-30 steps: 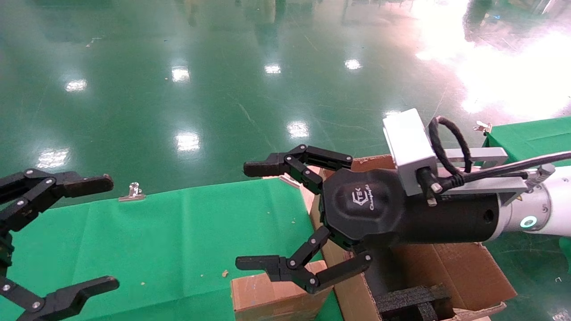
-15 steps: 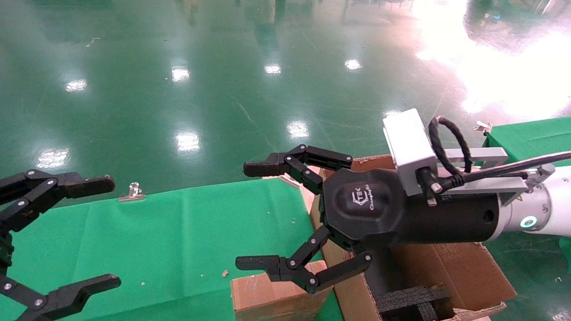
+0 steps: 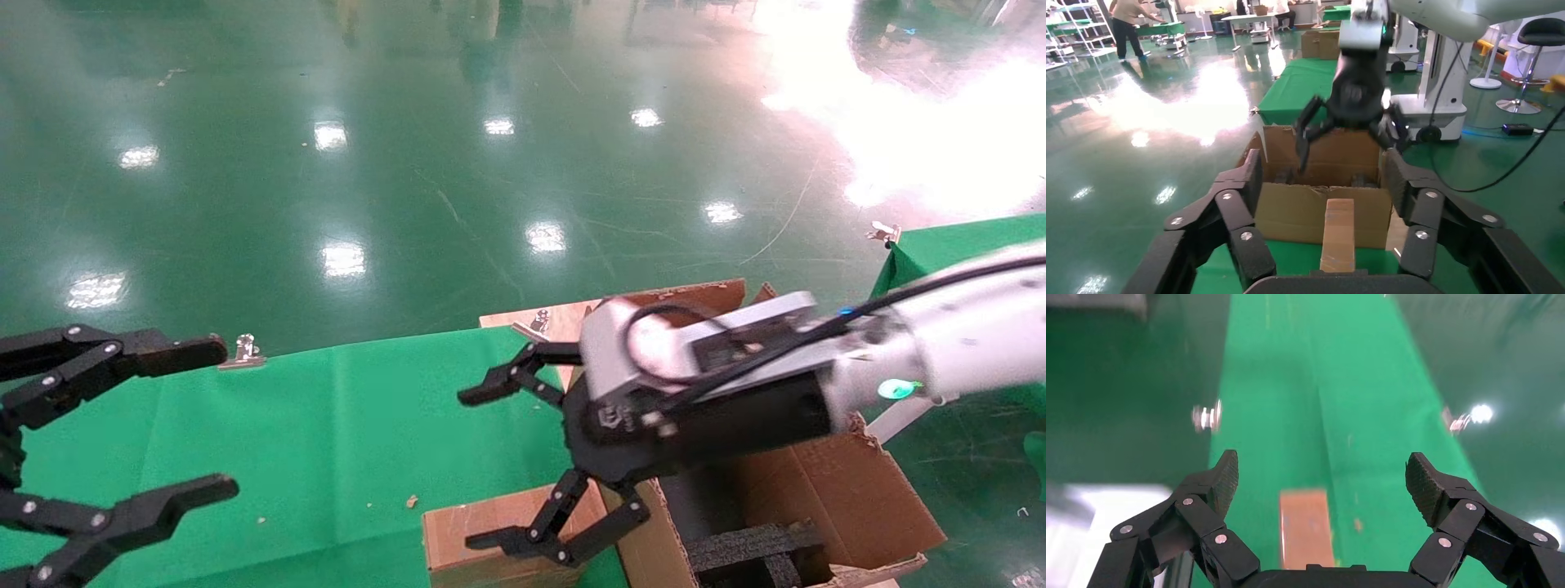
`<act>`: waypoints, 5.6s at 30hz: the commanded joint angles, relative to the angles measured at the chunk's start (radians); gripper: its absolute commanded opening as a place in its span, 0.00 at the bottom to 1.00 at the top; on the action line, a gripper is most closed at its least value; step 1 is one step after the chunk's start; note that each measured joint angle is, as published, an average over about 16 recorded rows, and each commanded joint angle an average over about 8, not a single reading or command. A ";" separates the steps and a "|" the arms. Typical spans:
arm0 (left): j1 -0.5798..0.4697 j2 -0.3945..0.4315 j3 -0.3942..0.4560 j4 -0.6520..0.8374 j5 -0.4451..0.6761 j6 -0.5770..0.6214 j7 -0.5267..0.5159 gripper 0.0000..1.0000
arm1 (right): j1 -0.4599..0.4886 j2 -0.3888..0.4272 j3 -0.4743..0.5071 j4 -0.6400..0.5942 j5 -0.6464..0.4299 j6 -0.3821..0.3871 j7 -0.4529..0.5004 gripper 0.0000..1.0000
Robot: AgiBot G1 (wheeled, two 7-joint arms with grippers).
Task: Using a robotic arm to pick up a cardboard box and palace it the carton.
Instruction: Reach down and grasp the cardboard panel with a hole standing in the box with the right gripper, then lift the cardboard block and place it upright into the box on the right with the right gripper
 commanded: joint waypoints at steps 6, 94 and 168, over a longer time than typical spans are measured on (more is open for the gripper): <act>0.000 0.000 0.001 0.000 0.000 0.000 0.000 0.00 | 0.168 -0.089 -0.211 -0.054 -0.166 -0.016 0.009 1.00; -0.001 -0.001 0.004 0.001 -0.003 -0.001 0.002 1.00 | 0.519 -0.193 -0.632 -0.196 -0.175 -0.013 -0.078 0.00; -0.002 -0.003 0.009 0.001 -0.006 -0.003 0.005 1.00 | 1.169 0.333 -1.710 -0.544 0.252 0.059 -0.170 0.00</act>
